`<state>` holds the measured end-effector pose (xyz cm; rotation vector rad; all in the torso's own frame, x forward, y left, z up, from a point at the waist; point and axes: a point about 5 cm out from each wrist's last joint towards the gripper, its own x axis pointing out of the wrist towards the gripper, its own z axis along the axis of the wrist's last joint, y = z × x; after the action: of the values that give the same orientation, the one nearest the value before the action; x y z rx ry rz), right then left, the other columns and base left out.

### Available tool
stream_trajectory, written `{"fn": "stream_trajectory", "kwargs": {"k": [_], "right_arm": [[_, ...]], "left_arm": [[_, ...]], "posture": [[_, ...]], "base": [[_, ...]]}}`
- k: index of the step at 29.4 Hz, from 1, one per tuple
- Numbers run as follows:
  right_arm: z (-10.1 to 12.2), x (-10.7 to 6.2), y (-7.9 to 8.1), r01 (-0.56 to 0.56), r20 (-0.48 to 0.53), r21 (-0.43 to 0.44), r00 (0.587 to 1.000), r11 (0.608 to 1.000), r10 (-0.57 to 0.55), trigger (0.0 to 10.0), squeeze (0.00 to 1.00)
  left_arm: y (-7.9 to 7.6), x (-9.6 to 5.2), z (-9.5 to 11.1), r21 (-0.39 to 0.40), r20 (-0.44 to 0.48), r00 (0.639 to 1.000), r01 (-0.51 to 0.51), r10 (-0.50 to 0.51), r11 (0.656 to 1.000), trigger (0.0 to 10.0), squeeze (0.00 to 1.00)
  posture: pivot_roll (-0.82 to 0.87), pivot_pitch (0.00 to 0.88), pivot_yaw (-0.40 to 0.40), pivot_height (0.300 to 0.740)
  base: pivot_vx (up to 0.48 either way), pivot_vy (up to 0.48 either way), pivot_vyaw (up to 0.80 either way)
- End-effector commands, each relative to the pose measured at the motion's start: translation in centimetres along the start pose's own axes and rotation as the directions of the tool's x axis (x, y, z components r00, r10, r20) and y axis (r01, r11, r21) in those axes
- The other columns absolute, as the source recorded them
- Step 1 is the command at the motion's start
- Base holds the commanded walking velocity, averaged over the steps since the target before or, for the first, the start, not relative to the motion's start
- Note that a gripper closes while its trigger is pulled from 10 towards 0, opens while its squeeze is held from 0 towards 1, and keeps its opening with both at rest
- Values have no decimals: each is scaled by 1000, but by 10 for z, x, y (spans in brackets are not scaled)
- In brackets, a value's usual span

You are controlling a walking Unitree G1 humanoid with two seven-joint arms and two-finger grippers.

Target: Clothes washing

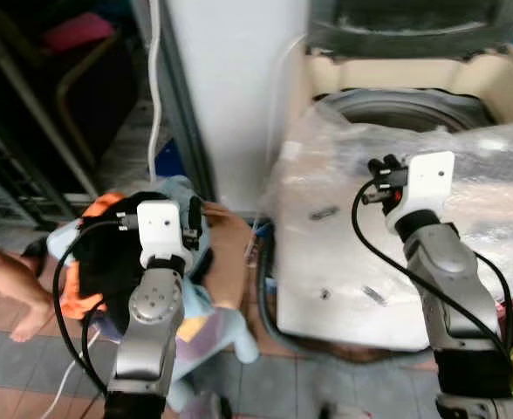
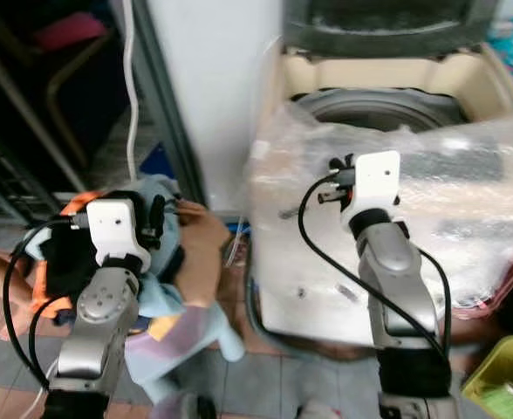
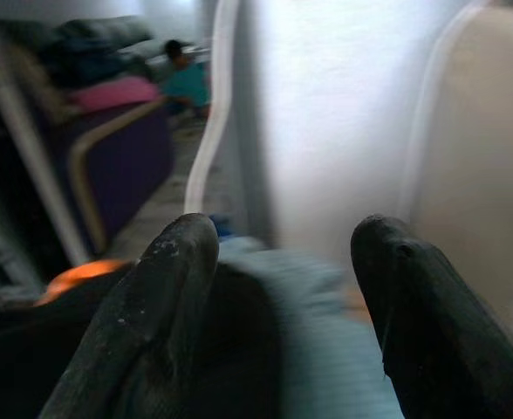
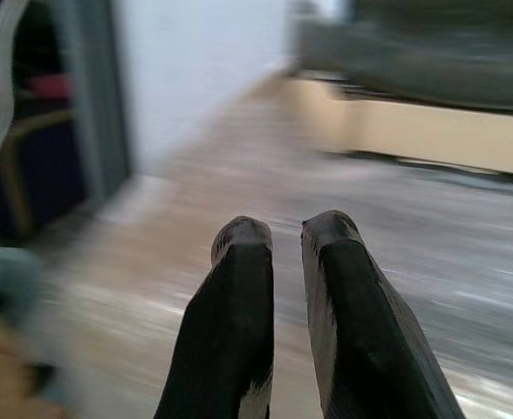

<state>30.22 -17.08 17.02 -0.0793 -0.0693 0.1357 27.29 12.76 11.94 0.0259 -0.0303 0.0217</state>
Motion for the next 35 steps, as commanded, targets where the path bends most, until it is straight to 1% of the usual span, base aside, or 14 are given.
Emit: {"fn": "stream_trajectory", "kwargs": {"k": [1,5,14,17,18,20,21,22,24,26,27,32,34,35], "right_arm": [[9,0,9,-48,40,3,998,999,48,10000,0],[11,2,9,-73,52,-19,996,997,73,10000,0],[11,6,13,-118,48,-28,992,993,119,10000,0],[4,7,20,-176,-1,-38,984,984,176,10000,0],[4,7,20,-176,-1,-38,984,984,176,10000,0],[-10,9,35,-279,-83,-77,959,957,273,10000,0],[-10,9,35,-279,-83,-77,959,957,273,10000,0],[-15,11,41,-315,-108,-71,946,947,306,10000,0],[-21,14,43,-319,-143,-89,942,944,305,10000,0],[-26,16,44,-329,-172,-84,935,941,312,10000,0],[-29,18,45,-328,-179,-72,933,942,312,10000,1000],[-32,19,46,-330,-198,-75,930,941,310,10000,1000],[-44,19,48,-365,-271,-95,905,926,329,10000,1000],[-44,19,48,-365,-271,-95,905,926,329,10000,1000]], "left_arm": [[4,-1,4,4,18,1000,-23,23,1000,10000,0],[4,-1,5,0,18,999,-27,27,1000,10000,0],[5,-1,5,7,21,999,-29,29,1000,10000,0],[6,-1,5,11,19,999,-36,35,999,10000,0],[6,-1,5,11,19,999,-36,35,999,10000,0],[7,-1,4,18,16,999,-37,37,999,10000,0],[7,-1,4,18,16,999,-37,37,999,10000,0],[6,-1,4,20,15,999,-36,36,999,10000,0],[6,-2,4,23,14,999,-36,35,999,10000,0],[7,-2,4,27,13,999,-39,38,999,10000,0],[9,-4,3,31,10,999,-45,44,999,10000,0],[11,-6,2,35,7,999,-51,51,998,10000,0],[11,-8,2,39,3,998,-56,56,998,10000,0],[11,-8,2,39,3,998,-56,56,998,10000,0]], "posture": [[-74,21,82,740],[-74,21,82,740],[-73,20,82,740],[-72,21,81,740],[-72,21,81,740],[-71,23,82,740],[-71,23,82,740],[-65,24,80,740],[-59,24,76,740],[-51,26,72,740],[-45,29,69,740],[-41,30,67,740],[-35,33,64,740],[-35,33,64,740]], "base": [[0,0,800],[0,0,800],[0,0,800],[0,0,800],[0,0,800],[0,0,800],[0,0,800],[0,0,638],[0,0,209],[0,0,0],[0,0,0],[0,0,0],[0,0,0],[0,0,0]]}}
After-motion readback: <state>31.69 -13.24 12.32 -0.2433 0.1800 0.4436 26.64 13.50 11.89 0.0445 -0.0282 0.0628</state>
